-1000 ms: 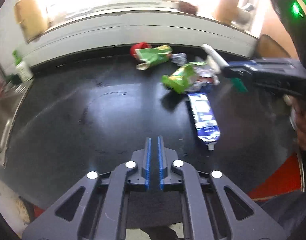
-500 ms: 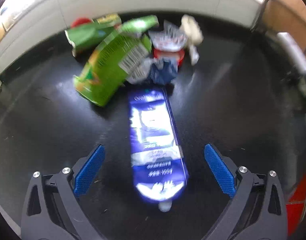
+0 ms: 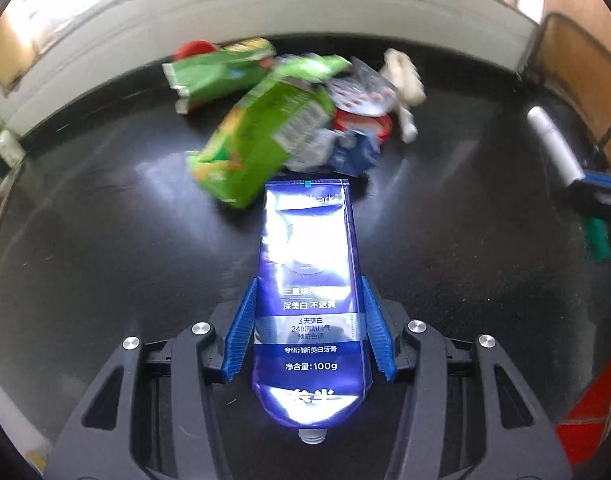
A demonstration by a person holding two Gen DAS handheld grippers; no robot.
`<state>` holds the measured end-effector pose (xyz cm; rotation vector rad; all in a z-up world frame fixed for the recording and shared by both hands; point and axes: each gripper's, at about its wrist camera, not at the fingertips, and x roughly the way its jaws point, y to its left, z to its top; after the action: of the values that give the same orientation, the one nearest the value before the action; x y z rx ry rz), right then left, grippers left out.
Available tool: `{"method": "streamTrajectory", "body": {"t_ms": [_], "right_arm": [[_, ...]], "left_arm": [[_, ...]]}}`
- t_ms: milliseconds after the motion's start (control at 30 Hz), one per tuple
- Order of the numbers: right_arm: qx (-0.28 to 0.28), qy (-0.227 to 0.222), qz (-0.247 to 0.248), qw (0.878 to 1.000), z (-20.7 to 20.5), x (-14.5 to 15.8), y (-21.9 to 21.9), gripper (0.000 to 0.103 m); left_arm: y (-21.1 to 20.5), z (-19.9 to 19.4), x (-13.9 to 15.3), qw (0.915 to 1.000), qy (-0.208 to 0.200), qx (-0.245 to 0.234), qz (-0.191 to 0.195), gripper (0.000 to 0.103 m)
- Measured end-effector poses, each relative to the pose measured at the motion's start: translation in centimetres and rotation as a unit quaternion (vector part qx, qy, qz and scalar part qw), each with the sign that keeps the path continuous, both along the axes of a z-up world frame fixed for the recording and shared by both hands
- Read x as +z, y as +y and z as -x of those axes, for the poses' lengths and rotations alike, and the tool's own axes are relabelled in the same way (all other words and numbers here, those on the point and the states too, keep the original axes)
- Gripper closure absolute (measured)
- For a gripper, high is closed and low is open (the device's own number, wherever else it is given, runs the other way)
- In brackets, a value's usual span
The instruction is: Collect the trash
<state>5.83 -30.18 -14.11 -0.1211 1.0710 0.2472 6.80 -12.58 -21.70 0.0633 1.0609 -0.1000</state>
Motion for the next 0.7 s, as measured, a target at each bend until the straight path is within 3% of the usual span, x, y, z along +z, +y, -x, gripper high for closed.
{"method": "streamTrajectory", "body": {"t_ms": [233,400,600,700], "right_arm": [[0.057,0.001,-0.012,0.998,-0.3,0.2,4.6,0.089],[0.122,0.0,-0.023,0.992,0.4,0.9,10.4,0.089],[0.222,-0.001,-0.034,0.974,2.8,1.8,20.0,0.089],[0.272,0.001,-0.041,0.961,4.8,2.1,25.4,0.089]], "left_arm": [[5.4,2.9,4.1,0.9985,-0.005,0.055,0.001,0.053],[11.0,6.5,6.4,0.9934,-0.018,0.114,-0.004,0.053],[19.6,12.1,7.9,0.976,-0.023,0.216,-0.015,0.053],[24.3,15.8,8.6,0.9617,-0.024,0.272,-0.018,0.053]]}}
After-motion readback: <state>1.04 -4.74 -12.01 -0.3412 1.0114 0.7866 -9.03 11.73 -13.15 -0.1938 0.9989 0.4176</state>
